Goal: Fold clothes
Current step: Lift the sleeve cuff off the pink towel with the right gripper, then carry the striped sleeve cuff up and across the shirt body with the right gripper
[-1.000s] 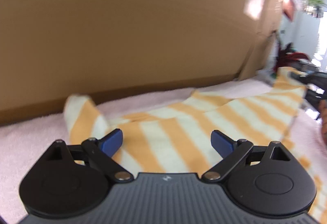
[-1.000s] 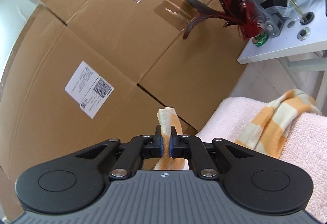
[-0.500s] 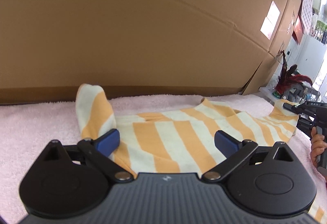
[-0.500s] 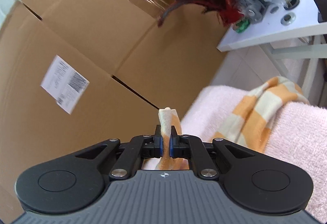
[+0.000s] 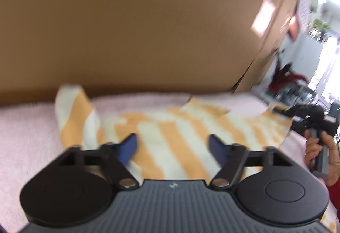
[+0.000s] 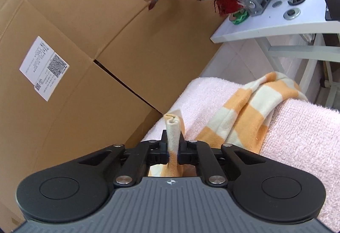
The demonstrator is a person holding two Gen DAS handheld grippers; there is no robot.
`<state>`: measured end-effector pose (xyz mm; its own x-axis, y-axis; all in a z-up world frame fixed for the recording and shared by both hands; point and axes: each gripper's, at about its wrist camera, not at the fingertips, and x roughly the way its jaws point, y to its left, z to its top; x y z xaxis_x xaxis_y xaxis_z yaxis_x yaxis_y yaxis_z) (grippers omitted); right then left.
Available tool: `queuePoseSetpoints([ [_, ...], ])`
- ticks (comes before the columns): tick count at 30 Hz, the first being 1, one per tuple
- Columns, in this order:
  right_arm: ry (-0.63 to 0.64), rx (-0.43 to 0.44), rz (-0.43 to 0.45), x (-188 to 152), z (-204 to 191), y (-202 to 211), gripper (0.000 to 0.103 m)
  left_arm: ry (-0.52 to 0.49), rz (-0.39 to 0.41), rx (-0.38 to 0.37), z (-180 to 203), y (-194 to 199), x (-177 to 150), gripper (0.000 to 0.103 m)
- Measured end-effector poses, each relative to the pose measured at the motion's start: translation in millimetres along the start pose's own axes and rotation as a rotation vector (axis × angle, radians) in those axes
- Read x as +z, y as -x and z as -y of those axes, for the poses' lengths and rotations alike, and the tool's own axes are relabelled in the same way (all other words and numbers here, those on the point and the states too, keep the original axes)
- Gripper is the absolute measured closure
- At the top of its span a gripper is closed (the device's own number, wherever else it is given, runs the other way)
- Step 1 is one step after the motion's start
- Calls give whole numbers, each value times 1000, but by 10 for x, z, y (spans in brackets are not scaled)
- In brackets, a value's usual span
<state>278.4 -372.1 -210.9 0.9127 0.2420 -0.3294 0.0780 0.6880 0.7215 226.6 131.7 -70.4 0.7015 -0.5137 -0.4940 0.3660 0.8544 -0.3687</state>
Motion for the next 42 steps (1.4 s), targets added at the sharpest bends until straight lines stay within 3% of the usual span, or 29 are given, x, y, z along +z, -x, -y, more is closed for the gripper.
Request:
queuePoseSetpoints([
  [1,11,3,9,-3,-23,9,96,20,6,-6,-32,5,4,47],
  [4,-23,60,-7,1,-82,44,96,-2,1,18,-49,30,-16,64],
  [5,-36,80,-13,3,-101,56,96,-13,-2,30,-50,44,-22,72],
  [6,-70,111,-25,9,-137,70,96,-24,-4,41,-51,57,-29,87],
  [8,-132,179,-53,21,-263,96,96,-32,-15,52,-51,56,-31,101],
  [15,-128,416,-151,-45,-1187,218,96,-96,-25,117,18,63,-36,103],
  [25,-217,719,-284,-298,-2261,338,96,-40,-33,86,-143,109,-15,99],
  [29,-240,797,-337,-408,-2504,371,96,-26,-30,76,-167,116,-10,99],
  [34,-253,874,-398,-540,-2756,424,96,57,-15,-26,-175,145,32,98],
  [38,-255,929,-440,-626,-2932,467,96,27,-38,17,-133,93,4,94],
  [42,-250,977,-468,-697,-3054,538,96,55,-34,9,-162,110,21,94],
])
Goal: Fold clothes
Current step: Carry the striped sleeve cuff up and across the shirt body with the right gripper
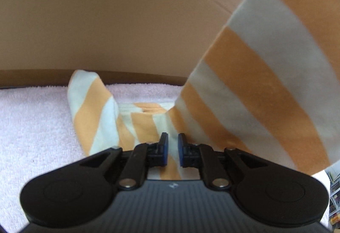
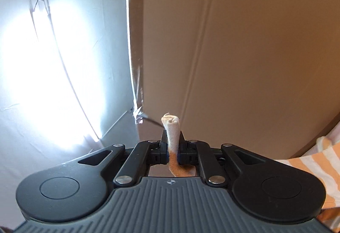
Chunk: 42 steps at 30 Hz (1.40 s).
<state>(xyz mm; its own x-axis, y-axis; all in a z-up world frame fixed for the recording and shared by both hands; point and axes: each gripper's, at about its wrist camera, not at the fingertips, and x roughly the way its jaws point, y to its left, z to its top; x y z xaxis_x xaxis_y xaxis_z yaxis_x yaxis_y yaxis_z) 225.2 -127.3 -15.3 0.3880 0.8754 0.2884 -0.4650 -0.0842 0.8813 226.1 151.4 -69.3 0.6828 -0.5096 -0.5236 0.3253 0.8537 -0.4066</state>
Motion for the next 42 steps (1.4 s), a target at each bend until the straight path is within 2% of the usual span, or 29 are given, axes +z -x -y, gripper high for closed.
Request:
queuePoseSetpoints([
  [7,-1,38,-68,-163,-65,-90,96,-16,6,16,7,52,13,91],
  [9,-5,45,-89,-217,-62,-113,96,-31,5,19,7,93,20,80],
  [11,-3,54,-110,-267,-62,-133,96,-33,7,19,-24,145,27,74],
  [18,32,109,-178,-499,-148,-133,95,-39,11,20,-72,181,22,74],
  [28,43,143,-274,-867,-308,235,94,-19,29,7,-90,163,5,72],
  [33,41,159,-313,-1119,-247,451,94,94,33,-53,-257,178,11,58],
  [37,45,162,-333,-1317,-138,560,93,152,42,-90,-319,189,-23,54],
  [42,37,126,-332,-1533,55,776,93,98,63,-84,-249,172,-41,51],
])
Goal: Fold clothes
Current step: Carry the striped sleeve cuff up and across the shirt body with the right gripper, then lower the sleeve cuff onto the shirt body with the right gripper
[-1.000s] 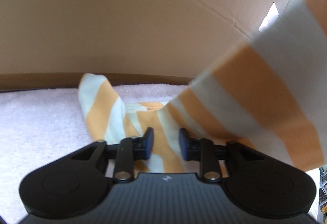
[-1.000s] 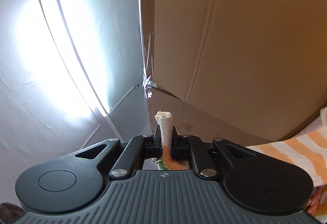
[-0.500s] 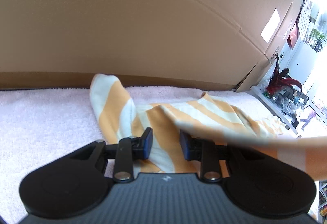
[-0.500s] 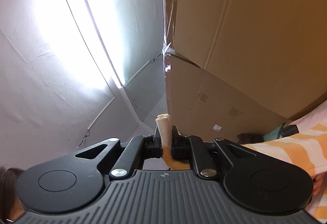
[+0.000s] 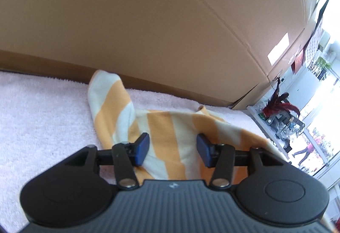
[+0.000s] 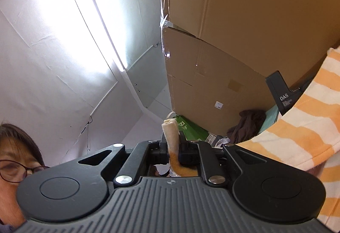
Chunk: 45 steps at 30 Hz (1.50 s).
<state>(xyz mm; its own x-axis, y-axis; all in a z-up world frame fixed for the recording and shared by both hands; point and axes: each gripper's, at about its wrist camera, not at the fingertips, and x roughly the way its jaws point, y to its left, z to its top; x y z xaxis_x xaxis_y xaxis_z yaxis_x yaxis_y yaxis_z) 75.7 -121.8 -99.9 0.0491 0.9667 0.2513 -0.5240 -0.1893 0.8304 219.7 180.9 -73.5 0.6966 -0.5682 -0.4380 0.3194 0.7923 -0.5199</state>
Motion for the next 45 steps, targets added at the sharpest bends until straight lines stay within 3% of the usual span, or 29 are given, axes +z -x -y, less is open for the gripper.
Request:
queuePoseSetpoints([
  [4,-15,-65,-10,-174,122,84,93,-68,15,27,92,-22,-32,51],
  [7,-28,-109,-40,-277,220,118,93,-26,20,28,103,34,-5,50],
  [10,-58,-118,-60,-345,317,158,93,16,41,30,95,196,13,45],
  [15,-86,-121,-83,-414,415,289,93,-39,56,99,104,595,-27,39],
  [21,-109,-101,-102,-421,488,415,92,-35,81,46,34,849,-359,35],
  [29,-40,-143,-198,-511,424,352,92,-126,-1,71,197,684,-489,27],
  [37,66,-253,-337,-775,402,292,92,-118,7,88,162,703,-499,23],
  [42,91,-254,-367,-878,429,297,90,-121,12,95,163,711,-503,23],
  [45,146,-328,-437,-966,458,281,87,-120,11,98,160,712,-502,21],
])
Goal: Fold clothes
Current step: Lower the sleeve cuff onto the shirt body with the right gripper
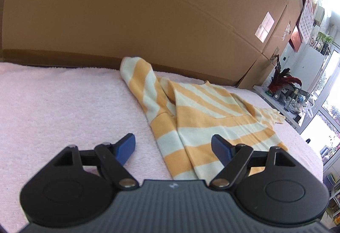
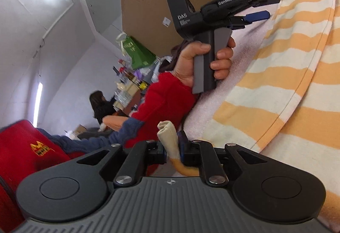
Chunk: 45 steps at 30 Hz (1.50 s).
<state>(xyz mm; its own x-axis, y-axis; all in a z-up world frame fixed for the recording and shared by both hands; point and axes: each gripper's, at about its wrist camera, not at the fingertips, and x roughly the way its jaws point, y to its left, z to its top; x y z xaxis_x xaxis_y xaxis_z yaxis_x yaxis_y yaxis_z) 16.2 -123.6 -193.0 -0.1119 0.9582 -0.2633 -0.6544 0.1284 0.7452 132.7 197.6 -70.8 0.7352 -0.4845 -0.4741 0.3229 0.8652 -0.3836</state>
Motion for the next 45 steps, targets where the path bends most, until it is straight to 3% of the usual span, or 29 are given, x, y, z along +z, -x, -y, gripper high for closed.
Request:
queuePoseSetpoints([
  [7,80,-81,-141,-205,-62,-96,76,-5,-3,1,5,4,2,18],
  [11,109,-30,-79,-189,-175,83,76,-7,-5,1,3,3,4,18],
  [13,103,-37,19,-112,-185,186,75,-8,-4,1,2,4,5,18],
  [15,63,-73,41,-52,-88,194,72,-8,-2,-1,1,9,3,18],
  [17,19,-110,54,5,21,192,90,-9,4,-1,5,19,1,18],
  [18,-3,-129,60,34,75,190,94,-12,7,0,11,26,0,19],
  [20,-16,-161,91,99,124,225,84,-24,13,2,32,32,-4,19],
  [24,23,-302,230,467,114,430,82,-45,10,-9,64,28,-8,27],
  [27,-67,-422,328,890,277,535,79,-92,9,-32,144,40,-21,36],
  [30,-132,-476,361,1320,461,511,77,-158,13,-61,271,57,-48,39],
  [34,-138,-542,365,1840,655,299,68,-182,-28,-104,345,-1,-72,27],
  [38,-32,-667,340,2234,770,-45,67,-129,-72,-120,274,-75,-60,27],
  [42,2,-843,278,2549,992,-443,68,-187,-79,-135,388,-84,-102,28],
  [45,-15,-870,245,2665,1170,-618,70,-198,-85,-145,415,-90,-114,28],
])
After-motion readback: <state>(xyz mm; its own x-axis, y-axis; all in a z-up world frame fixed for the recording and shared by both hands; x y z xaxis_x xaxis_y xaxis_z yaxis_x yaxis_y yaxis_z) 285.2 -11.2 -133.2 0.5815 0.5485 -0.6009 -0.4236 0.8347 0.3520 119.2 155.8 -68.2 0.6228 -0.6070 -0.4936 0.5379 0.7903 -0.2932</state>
